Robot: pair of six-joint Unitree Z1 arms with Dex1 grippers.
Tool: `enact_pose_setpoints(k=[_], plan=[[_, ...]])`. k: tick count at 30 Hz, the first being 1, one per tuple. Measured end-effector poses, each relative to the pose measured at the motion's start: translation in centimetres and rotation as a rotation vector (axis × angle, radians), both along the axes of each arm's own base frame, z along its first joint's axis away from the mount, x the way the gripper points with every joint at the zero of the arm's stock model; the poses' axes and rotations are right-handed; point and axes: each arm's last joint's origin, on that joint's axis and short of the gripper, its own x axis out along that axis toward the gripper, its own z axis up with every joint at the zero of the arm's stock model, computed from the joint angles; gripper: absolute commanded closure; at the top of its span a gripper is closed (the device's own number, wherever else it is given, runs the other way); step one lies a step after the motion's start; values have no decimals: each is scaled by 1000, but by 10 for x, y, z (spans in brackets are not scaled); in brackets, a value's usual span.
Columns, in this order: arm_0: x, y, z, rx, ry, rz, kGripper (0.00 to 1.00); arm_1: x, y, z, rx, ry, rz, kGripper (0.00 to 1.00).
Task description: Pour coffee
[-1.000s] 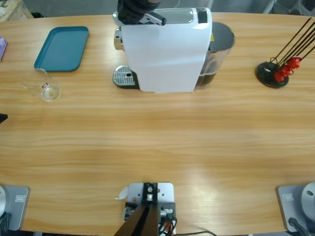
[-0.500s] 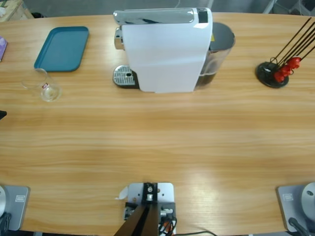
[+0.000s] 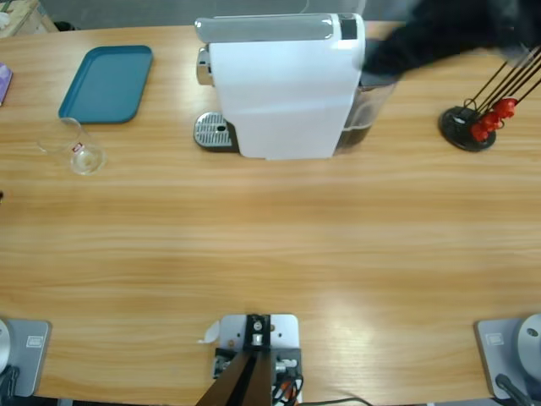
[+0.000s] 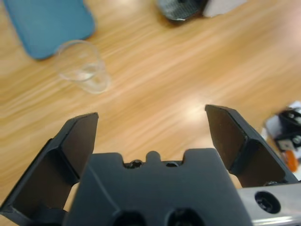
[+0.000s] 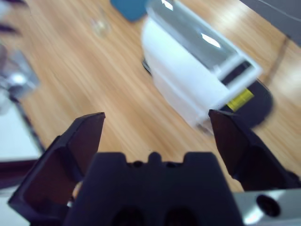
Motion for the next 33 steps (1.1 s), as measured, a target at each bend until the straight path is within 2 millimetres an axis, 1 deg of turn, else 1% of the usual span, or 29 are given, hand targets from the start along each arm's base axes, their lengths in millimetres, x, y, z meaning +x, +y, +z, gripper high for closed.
enact_pose_setpoints(k=[4,7,10,12,14,17,19,24,29,33], plan=[[12,8,-3,55,7,123,0,-17,-25,-9,-94,-59,-53,0],[32,8,-9,93,31,191,0,-27,-36,-18,-125,-57,-60,0],[54,7,-17,96,35,236,0,-30,-41,-27,-153,-48,-76,0],[62,7,-27,94,28,248,0,-29,-45,-32,-162,-39,-94,0],[66,6,-37,90,8,249,0,-26,-49,-37,-169,-31,-120,0],[69,2,-50,44,-13,190,0,-24,-54,-44,-166,-32,-149,0],[71,0,-56,23,-12,146,0,-22,-56,-47,-159,-38,-165,0],[80,-3,-67,51,-17,118,4,-17,-56,-49,-137,-61,-186,0],[92,-2,-74,131,-23,159,13,-14,-57,-53,-129,-69,-206,0],[107,-5,-81,153,-16,173,13,-11,-57,-56,-127,-71,-215,0]])
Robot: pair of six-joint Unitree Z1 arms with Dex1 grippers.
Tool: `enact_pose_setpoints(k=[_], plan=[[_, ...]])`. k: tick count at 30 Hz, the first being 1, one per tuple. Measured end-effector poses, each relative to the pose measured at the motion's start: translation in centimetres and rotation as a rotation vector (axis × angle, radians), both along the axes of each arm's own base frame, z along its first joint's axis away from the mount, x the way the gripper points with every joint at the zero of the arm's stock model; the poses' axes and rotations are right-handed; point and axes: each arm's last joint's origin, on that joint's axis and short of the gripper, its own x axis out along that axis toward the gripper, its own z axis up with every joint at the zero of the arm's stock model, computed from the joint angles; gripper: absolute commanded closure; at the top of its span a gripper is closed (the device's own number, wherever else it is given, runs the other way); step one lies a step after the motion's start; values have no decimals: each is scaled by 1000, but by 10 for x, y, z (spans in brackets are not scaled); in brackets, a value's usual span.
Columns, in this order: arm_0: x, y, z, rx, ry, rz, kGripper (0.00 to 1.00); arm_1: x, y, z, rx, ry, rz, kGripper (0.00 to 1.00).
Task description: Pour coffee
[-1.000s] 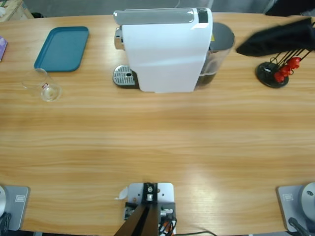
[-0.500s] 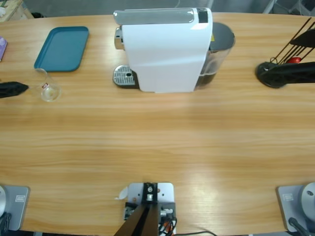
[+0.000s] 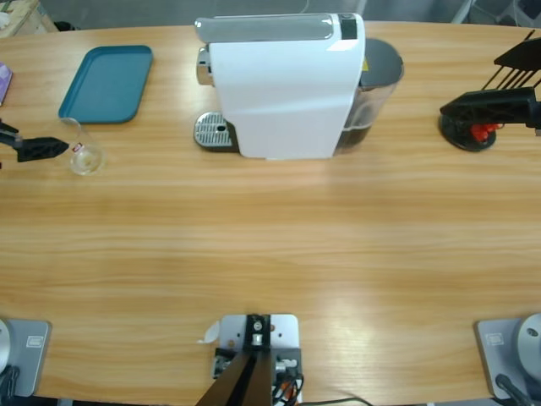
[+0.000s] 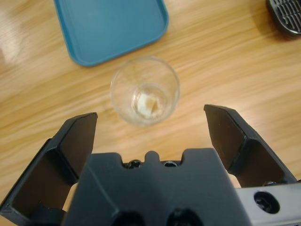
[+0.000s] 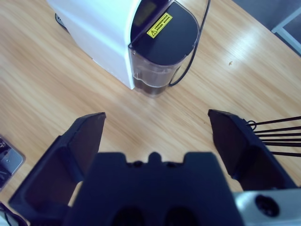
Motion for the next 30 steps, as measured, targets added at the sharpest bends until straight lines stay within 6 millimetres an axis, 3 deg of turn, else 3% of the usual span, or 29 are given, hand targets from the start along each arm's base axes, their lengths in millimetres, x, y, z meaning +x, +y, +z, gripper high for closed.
enact_pose_setpoints(k=[9,14,24,28,29,30], plan=[[31,-1,-20,9,29,38,41,9,3,-9,-19,19,-9,0],[48,-3,-33,14,46,45,0,11,4,-11,-23,26,-9,0],[54,-5,-39,5,47,57,64,13,5,-11,-16,18,-12,0],[53,-4,-43,6,63,58,242,14,4,-11,-15,17,-18,0],[53,-3,-44,7,66,59,406,14,4,-11,-15,17,-21,0],[52,-3,-44,6,68,62,644,15,3,-11,-15,17,-24,0]])
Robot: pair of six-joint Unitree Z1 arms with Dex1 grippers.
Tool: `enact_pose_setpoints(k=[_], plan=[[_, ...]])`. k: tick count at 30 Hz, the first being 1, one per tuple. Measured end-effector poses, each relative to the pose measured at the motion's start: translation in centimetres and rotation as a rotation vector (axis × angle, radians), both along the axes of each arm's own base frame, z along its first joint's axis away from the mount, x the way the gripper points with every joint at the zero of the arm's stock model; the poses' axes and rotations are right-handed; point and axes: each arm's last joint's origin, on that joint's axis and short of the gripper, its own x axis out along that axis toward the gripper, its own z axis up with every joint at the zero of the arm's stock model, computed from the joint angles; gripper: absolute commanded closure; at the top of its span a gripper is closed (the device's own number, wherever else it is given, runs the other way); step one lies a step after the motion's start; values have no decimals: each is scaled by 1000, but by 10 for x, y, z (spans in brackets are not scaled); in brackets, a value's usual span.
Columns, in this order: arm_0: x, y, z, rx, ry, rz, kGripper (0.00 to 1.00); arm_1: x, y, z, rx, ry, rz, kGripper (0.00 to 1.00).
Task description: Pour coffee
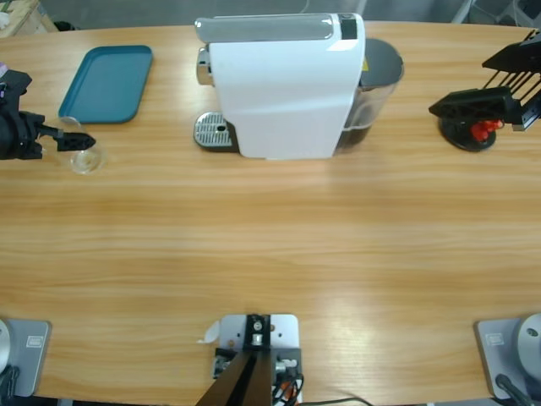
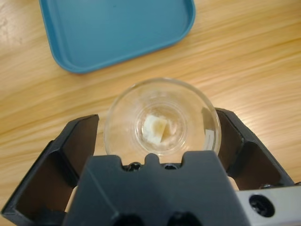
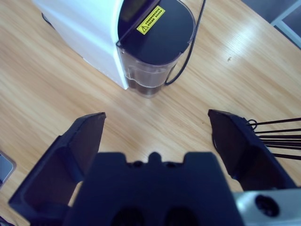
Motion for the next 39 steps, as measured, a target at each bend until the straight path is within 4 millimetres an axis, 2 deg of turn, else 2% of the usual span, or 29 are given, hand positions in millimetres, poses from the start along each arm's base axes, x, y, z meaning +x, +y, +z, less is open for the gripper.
enact_pose_setpoints(k=[1,2,6,7,8,9,15,18,21,24,29,33,39], plan=[[0,1,0,-1,-1,4,793,0,0,0,0,0,-2,0],[1,2,0,-2,-4,8,823,0,-1,0,0,0,-4,0],[1,4,0,-8,-6,-14,827,0,-1,-2,-2,6,-2,0],[1,4,0,-10,-7,-23,855,0,-1,-3,-4,8,-1,0],[1,4,0,-9,-7,-31,935,0,-1,-3,-5,10,0,0],[1,4,0,-9,-6,-37,948,0,-1,-4,-5,11,0,0],[-5,-2,7,-52,-35,-139,943,0,-1,-4,-7,13,0,0],[-10,-17,15,-86,-61,-251,946,0,-1,-4,-6,11,0,0],[-6,-42,29,-99,-110,-401,947,0,-1,-5,-7,10,1,0],[8,-65,47,-102,-175,-492,947,0,-1,-6,-12,8,7,0],[32,-87,62,-111,-223,-531,943,1,-2,-7,-9,-1,5,0],[44,-108,59,-112,-211,-578,943,2,-4,-9,-10,1,-7,0],[56,-138,42,-107,-164,-637,943,4,-5,-9,-9,-7,-12,0]])
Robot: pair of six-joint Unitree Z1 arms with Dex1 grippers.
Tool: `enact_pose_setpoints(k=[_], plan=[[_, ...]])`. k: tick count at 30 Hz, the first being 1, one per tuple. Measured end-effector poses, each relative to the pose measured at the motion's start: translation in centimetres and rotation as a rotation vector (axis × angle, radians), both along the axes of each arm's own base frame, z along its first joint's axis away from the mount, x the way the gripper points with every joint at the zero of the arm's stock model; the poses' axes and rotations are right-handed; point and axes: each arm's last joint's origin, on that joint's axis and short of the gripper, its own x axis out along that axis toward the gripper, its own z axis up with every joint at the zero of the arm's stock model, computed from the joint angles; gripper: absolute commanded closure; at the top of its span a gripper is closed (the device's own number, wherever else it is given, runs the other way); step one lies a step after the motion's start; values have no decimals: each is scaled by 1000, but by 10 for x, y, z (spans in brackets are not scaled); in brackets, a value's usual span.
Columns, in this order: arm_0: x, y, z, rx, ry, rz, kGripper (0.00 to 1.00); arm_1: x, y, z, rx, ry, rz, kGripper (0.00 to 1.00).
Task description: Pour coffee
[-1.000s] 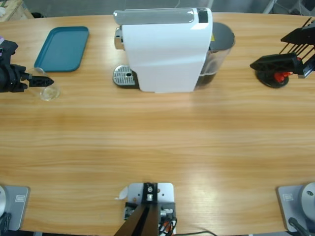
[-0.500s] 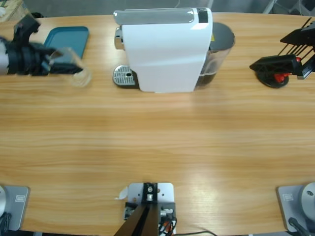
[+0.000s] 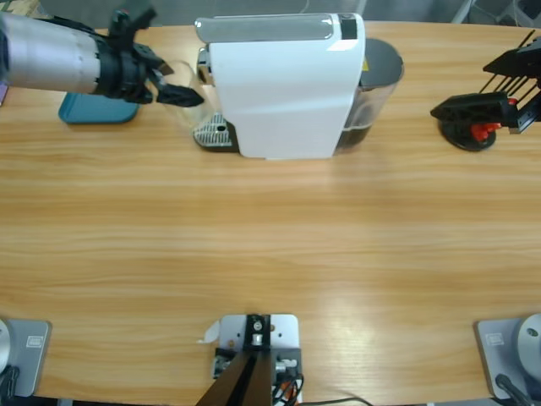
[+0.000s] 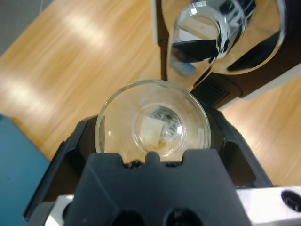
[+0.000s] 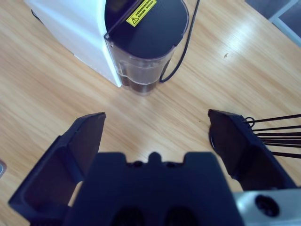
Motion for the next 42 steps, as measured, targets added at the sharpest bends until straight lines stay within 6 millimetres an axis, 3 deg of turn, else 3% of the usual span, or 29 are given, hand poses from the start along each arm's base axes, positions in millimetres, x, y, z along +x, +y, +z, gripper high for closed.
enact_pose_setpoints(k=[5,20,21,23,24,42], plan=[[3,-6,-14,23,34,-9,943,1,0,-1,2,-10,1,0],[16,-31,-23,32,41,-45,909,3,-3,-6,1,-11,-13,0],[16,-31,-24,33,43,-46,775,3,-3,-6,3,-12,-12,0],[16,-31,-24,33,43,-46,190,3,-2,-6,4,-13,-12,0],[16,-31,-24,33,43,-46,23,3,-2,-5,4,-13,-12,0],[16,-31,-22,25,55,56,0,3,-2,-6,6,-12,-10,0]])
